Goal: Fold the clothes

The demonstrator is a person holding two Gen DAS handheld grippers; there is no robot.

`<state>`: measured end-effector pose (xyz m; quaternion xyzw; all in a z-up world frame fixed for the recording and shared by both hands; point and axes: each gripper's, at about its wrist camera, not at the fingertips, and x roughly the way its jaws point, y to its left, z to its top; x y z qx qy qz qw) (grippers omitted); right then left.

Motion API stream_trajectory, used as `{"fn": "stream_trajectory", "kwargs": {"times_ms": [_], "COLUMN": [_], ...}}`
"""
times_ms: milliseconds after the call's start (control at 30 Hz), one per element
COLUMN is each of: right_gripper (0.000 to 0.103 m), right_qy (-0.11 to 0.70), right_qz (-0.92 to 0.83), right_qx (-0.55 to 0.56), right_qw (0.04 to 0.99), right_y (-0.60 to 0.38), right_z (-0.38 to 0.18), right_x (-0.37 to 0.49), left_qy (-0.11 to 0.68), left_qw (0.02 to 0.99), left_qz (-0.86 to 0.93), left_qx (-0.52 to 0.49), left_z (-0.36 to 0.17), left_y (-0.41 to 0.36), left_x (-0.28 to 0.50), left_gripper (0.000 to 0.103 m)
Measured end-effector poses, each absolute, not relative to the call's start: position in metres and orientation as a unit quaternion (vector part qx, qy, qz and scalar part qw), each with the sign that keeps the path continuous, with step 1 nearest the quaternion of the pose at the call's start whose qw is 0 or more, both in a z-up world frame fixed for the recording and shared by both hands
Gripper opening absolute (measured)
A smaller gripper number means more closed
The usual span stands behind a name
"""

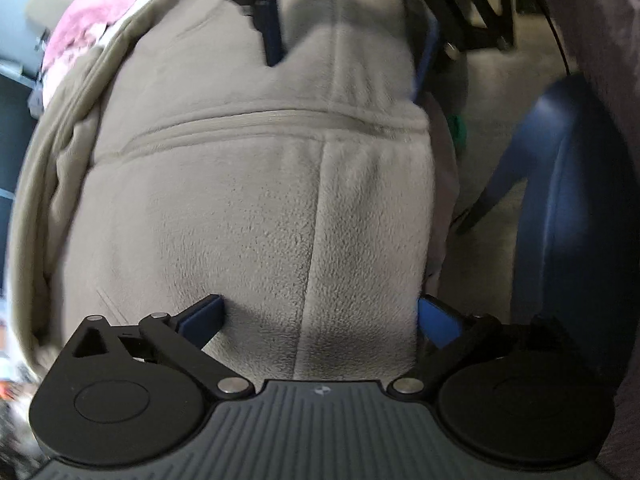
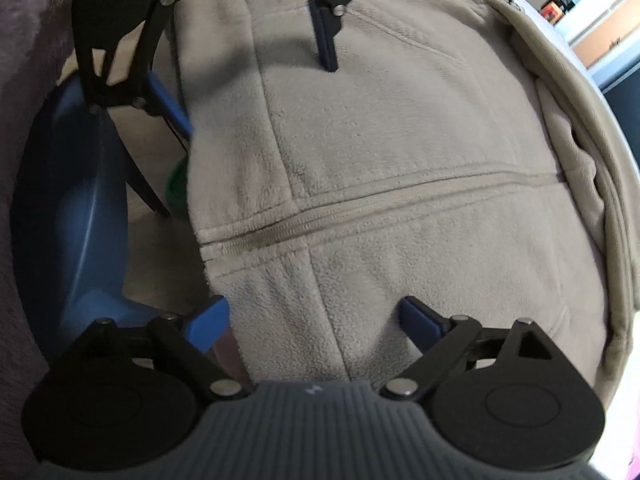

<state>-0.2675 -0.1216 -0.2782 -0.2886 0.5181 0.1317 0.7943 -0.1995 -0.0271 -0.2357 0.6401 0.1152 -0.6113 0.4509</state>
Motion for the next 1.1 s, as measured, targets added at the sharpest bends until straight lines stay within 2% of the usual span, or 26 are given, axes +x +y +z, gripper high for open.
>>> {"fn": "stream_trajectory", "kwargs": {"times_ms": [100, 167, 300, 400, 467, 533, 567, 667, 800, 1100], "right_gripper": [0.080, 0.071, 0.061, 0.048, 0.038, 0.031, 0.026, 0.021, 0.021, 0.021], "right_qy": [0.511, 0.508, 0.504, 0.498, 0.490, 0.477, 0.470, 0.439, 0.393, 0.352], "right_qz": [0.123, 0.120, 0.122, 0.123, 0.119, 0.112, 0.107, 0.077, 0.025, -0.053], "right_qx": [-0.302, -0.301, -0.296, -0.283, -0.275, -0.273, -0.271, -0.263, -0.244, -0.253], "right_qw": [0.795, 0.798, 0.802, 0.811, 0.818, 0.828, 0.833, 0.856, 0.887, 0.900], "right_y": [-0.121, -0.124, -0.127, -0.140, -0.146, -0.144, -0.141, -0.150, -0.173, -0.202], "right_z": [-0.276, -0.273, -0.265, -0.258, -0.248, -0.239, -0.232, -0.212, -0.185, -0.170], "right_x": [-0.267, -0.266, -0.267, -0.268, -0.266, -0.267, -0.264, -0.264, -0.262, -0.221], "left_qy": [0.116, 0.120, 0.154, 0.191, 0.216, 0.226, 0.233, 0.261, 0.262, 0.229], "left_qw": [0.452, 0.458, 0.468, 0.475, 0.485, 0.505, 0.516, 0.550, 0.604, 0.673], "left_qz": [-0.611, -0.612, -0.625, -0.637, -0.640, -0.638, -0.637, -0.643, -0.635, -0.580], "left_qx": [0.640, 0.633, 0.606, 0.576, 0.555, 0.535, 0.523, 0.465, 0.404, 0.398], "left_z": [-0.232, -0.226, -0.209, -0.195, -0.186, -0.176, -0.170, -0.148, -0.118, -0.104], "left_y": [-0.029, -0.030, -0.034, -0.035, -0.037, -0.037, -0.038, -0.041, -0.051, -0.105], "left_x": [-0.197, -0.194, -0.183, -0.171, -0.165, -0.160, -0.157, -0.138, -0.113, -0.085], "left_gripper": [0.097, 0.083, 0.064, 0.048, 0.032, 0.023, 0.022, 0.021, 0.021, 0.020]}}
